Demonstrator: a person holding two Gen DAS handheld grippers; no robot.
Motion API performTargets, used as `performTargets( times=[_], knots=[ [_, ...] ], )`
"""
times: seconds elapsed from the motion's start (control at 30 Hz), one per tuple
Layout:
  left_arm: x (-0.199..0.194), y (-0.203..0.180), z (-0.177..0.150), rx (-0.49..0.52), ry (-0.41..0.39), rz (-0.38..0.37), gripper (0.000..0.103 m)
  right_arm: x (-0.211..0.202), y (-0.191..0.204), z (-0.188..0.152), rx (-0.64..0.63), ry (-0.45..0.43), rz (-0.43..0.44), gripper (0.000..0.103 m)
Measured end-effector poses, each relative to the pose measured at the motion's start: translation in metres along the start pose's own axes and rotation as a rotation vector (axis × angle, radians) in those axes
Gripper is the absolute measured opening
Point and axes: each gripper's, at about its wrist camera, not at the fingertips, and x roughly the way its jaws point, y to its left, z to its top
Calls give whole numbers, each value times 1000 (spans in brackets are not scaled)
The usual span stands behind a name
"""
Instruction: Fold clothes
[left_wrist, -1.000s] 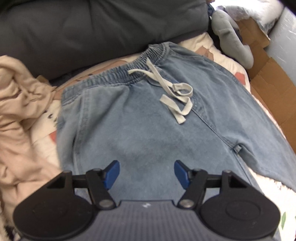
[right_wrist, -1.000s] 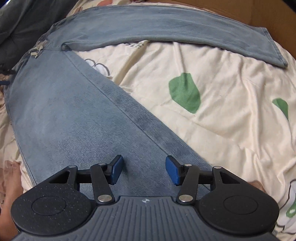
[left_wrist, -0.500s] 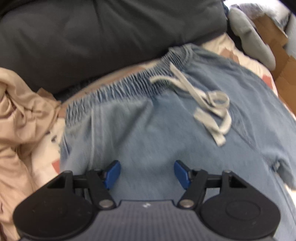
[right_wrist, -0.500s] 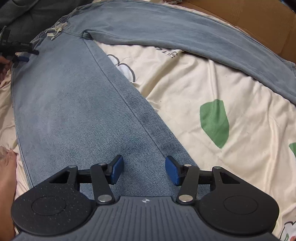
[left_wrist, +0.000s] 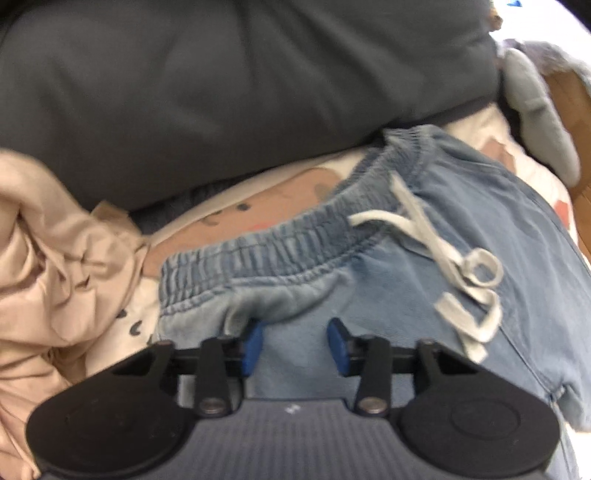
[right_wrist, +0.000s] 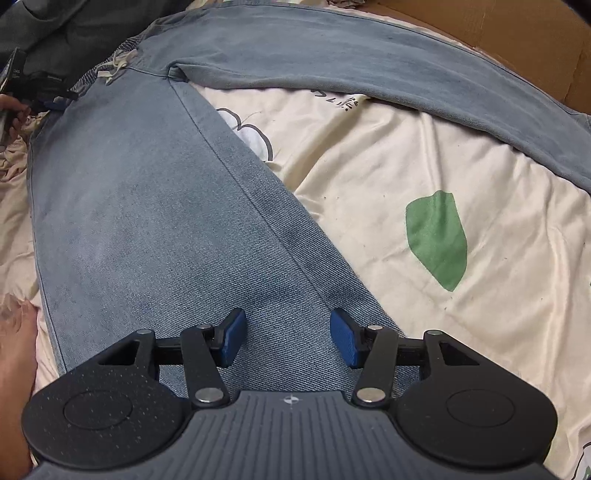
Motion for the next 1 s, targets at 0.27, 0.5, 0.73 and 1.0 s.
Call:
performTargets(
  times=[0.27,0.5,0.73,1.0],
  knots=[
    [20,36,-4,-184,41,-36,3,2,-2,-1,4,-8,12,58],
    [-10,19,4,-71,39,-19,25,1,-2,-3,9,-21,13,58],
    [-20,13,-7,-4,92,-26,20,2,-2,-4,11,-24,9,58],
    [-8,21,-20,89,119,49,3,0,-3,-2,37,-15,12,58]
  ],
)
